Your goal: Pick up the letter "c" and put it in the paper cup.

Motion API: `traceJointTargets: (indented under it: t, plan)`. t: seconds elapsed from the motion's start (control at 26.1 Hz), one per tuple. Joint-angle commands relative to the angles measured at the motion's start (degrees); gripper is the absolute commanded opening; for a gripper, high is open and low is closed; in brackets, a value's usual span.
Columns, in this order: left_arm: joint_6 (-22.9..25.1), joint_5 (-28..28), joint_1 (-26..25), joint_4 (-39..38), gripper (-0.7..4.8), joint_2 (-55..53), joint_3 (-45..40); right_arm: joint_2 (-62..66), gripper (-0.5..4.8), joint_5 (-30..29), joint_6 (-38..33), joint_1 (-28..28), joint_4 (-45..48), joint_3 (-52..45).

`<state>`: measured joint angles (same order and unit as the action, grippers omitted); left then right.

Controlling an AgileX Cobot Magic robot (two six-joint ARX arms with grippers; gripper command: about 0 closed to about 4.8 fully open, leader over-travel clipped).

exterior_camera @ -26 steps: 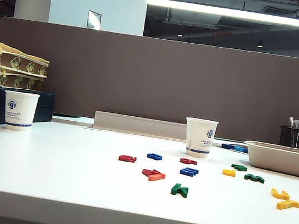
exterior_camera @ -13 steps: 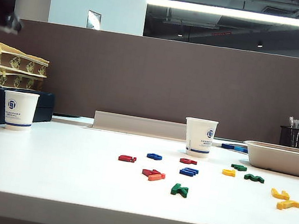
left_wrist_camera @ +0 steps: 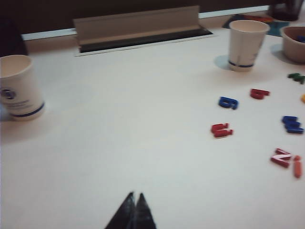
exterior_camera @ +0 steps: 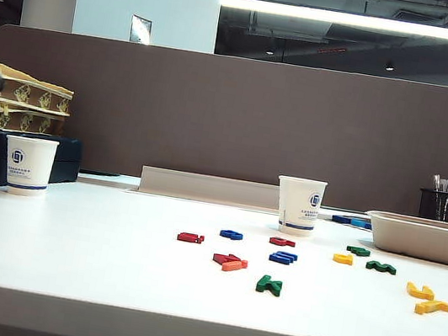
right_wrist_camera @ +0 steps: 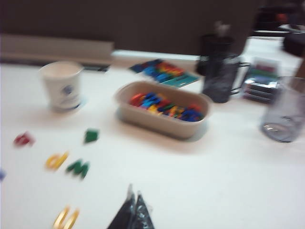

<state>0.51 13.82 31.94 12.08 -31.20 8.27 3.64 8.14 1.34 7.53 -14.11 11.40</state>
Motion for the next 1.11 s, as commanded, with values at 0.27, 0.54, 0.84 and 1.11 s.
traceJointTargets:
  t: [0.27, 0.54, 0.84, 1.11]
  plan:
    - [-1.44, 5.29, -0.13, 4.59, -0.06, 0.00, -4.22, 0.04, -0.02, 8.52, -3.34, 0.09, 6.78, -4.22]
    - [-1.88, 6.97, -0.13, 5.62, -0.06, 0.00, -5.81, 0.02, -0.02, 12.72, -3.30, 0.09, 7.50, -4.57]
    - [-2.86, 8.07, -0.13, 7.23, -0.06, 0.00, -7.85, 0.00, -0.02, 13.31, -3.30, 0.09, 7.26, -7.02]
    - [-2.69, 8.07, -0.13, 7.15, -0.06, 0.00, -7.87, -0.02, -0.01, 12.48, -3.30, 0.07, 8.15, -8.74]
